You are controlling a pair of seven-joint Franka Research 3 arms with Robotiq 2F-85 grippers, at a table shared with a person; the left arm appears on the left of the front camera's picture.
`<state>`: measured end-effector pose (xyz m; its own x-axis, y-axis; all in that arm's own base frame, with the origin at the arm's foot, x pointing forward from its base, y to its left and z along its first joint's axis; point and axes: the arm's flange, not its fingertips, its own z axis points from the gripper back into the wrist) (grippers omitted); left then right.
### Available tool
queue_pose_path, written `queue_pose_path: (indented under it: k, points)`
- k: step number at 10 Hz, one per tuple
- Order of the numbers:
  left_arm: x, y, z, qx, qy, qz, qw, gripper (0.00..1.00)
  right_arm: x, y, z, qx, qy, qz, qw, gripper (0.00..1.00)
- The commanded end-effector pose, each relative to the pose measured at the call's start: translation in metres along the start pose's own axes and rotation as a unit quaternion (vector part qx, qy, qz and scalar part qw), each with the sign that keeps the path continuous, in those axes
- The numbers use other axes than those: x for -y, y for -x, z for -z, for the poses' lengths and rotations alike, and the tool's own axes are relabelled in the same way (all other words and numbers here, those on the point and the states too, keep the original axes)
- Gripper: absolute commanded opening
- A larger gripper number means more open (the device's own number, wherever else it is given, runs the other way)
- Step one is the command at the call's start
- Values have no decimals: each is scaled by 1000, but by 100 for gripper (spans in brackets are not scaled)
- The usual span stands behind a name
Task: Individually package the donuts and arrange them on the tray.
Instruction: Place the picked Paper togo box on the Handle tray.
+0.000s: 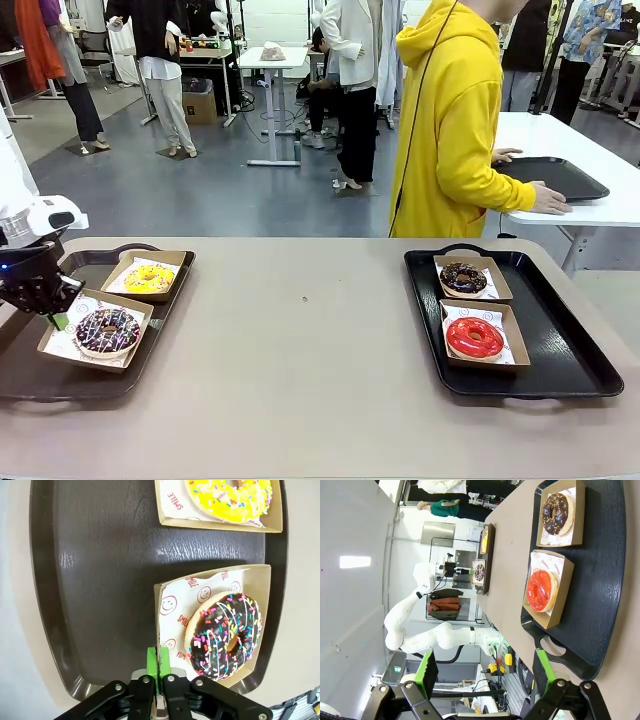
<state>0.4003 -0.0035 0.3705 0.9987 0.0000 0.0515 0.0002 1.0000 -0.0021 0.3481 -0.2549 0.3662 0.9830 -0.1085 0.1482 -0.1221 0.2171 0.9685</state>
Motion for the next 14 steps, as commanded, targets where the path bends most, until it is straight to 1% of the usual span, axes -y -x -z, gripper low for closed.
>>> queue_pose_path:
  k: [1, 2, 3, 4, 5, 6, 7, 8, 10, 11, 13, 14]
  points:
    - [5, -6, 1, 4, -4, -6, 1000, 4, 1, 2, -3, -9, 0, -7, 1000, 100]
    - [5, -6, 3, 2, -5, -6, 1000, 41, 1, 2, -3, -9, 0, -7, 1000, 100]
    - [5, -6, 3, 0, -5, -3, 1000, 64, 1, 2, -3, -9, 0, -7, 1000, 100]
    - [6, -6, 3, -1, -4, -1, 1000, 100, 1, 2, -3, -9, 0, -7, 1000, 100]
    - [6, -5, 3, -2, -3, 0, 1000, 100, 1, 2, -3, -9, 0, -7, 1000, 100]
    - [5, -5, 1, -3, -1, 0, 1000, 72, 1, 2, -3, -9, 0, -7, 1000, 100]
    - [5, -3, -1, -3, 2, 0, 1000, 81, 1, 2, -3, -9, 0, -7, 1000, 100]
    - [5, -2, -3, -2, 4, 3, 1000, 100, 1, 2, -3, -9, 0, -7, 1000, 100]
    - [5, 2, -10, 1, 15, 11, 1000, 100, 1, 2, -3, -9, 0, -7, 1000, 100]
    - [2, 3, -15, 2, 23, 18, 1000, 79, 1, 2, -3, -9, 0, -7, 1000, 100]
    - [-4, 4, -27, 6, 63, 49, 997, 95, 1, 2, -3, -9, 0, -7, 1000, 100]
    - [-9, 2, -37, 3, 95, 58, 994, 95, 1, 2, -3, -9, 0, -7, 1000, 100]
